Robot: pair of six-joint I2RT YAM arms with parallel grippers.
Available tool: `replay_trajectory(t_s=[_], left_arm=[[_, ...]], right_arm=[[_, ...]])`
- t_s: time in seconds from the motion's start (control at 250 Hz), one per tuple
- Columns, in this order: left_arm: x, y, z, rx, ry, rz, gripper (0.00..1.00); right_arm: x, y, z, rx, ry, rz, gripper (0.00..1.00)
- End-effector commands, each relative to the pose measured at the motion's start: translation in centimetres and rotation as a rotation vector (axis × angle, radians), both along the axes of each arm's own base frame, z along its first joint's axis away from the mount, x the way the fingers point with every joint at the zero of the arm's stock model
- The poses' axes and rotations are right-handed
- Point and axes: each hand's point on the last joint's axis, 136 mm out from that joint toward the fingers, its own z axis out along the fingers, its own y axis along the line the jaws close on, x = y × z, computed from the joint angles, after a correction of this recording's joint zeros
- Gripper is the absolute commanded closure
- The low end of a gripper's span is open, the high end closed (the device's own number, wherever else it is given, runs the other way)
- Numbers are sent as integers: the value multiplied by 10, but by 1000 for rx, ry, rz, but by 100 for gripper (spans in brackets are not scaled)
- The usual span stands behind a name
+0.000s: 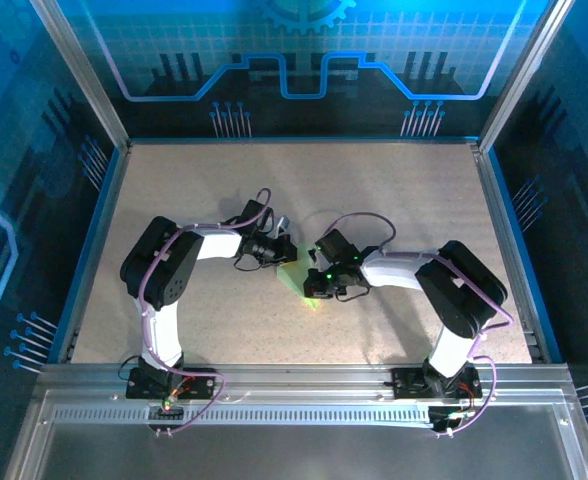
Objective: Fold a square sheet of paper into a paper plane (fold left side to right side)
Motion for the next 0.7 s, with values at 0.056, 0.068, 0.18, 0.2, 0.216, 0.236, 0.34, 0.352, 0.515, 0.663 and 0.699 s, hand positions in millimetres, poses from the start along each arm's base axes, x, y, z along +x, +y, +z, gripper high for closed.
replay_trajectory(t_s=[0.056, 0.068, 0.18, 0.2, 0.216, 0.236, 0.34, 0.352, 0.515, 0.663, 0.699], left_arm=[[-13, 20, -40, 134, 80, 26, 100], [-13, 20, -40, 133, 79, 26, 100], [-13, 19, -40, 132, 79, 23, 100], [-13, 19, -40, 131, 79, 24, 100], [-13, 19, -40, 131, 78, 23, 100], [-13, 20, -40, 132, 80, 23, 100], [-13, 19, -40, 131, 81, 23, 100], [-13, 19, -40, 131, 80, 23, 100], [-13, 19, -40, 129, 81, 22, 100], [-13, 19, -40, 130, 80, 24, 100], [-12, 19, -40, 130, 80, 22, 100]], right_arm=[[-39, -21, -15, -98, 109, 28, 100], [-39, -22, -15, -100, 109, 28, 100], [-39, -25, -13, -113, 100, 24, 100], [-40, -26, -13, -115, 100, 24, 100], [-39, -26, -13, -117, 97, 23, 100], [-40, -26, -12, -117, 98, 24, 100], [-40, -28, -11, -127, 97, 23, 100], [-40, -28, -11, -129, 99, 23, 100], [-42, -30, -11, -137, 102, 29, 100], [-45, -31, -11, -156, 105, 46, 100], [-46, -32, -11, -163, 106, 46, 100]])
